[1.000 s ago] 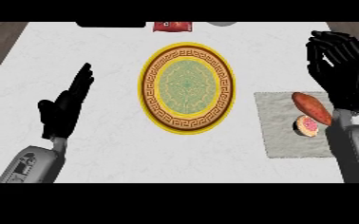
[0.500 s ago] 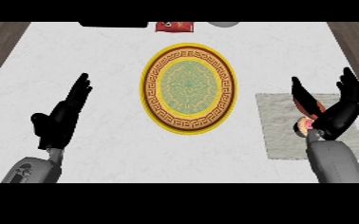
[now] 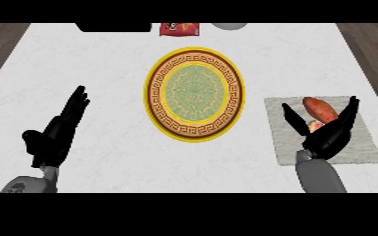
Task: Pick the cupcake from the placemat and place it in the plate
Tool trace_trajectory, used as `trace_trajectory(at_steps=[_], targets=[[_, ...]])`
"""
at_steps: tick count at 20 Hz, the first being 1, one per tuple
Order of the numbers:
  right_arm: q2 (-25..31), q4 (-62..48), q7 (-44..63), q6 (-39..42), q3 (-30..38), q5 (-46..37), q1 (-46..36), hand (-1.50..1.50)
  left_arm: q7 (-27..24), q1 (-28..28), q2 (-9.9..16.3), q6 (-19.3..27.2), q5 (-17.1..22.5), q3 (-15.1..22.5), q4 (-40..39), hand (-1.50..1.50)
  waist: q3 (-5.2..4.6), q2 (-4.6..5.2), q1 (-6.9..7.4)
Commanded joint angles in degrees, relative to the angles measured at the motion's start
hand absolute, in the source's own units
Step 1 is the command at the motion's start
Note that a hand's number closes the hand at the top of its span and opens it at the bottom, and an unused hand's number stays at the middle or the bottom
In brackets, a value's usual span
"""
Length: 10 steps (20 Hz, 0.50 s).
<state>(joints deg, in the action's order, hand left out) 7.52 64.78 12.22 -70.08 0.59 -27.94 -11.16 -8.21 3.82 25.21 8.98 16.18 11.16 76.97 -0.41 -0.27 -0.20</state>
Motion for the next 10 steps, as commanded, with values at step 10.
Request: trace_trajectory(at_steps=[10], targets=[[1.58, -1.86, 34.49, 22.58, -0.06, -17.36, 0.16, -1.5, -0.72, -0.62, 0.11, -0.62, -0.07, -0.93, -0.08, 0.0, -0.22, -0.44, -0.56]])
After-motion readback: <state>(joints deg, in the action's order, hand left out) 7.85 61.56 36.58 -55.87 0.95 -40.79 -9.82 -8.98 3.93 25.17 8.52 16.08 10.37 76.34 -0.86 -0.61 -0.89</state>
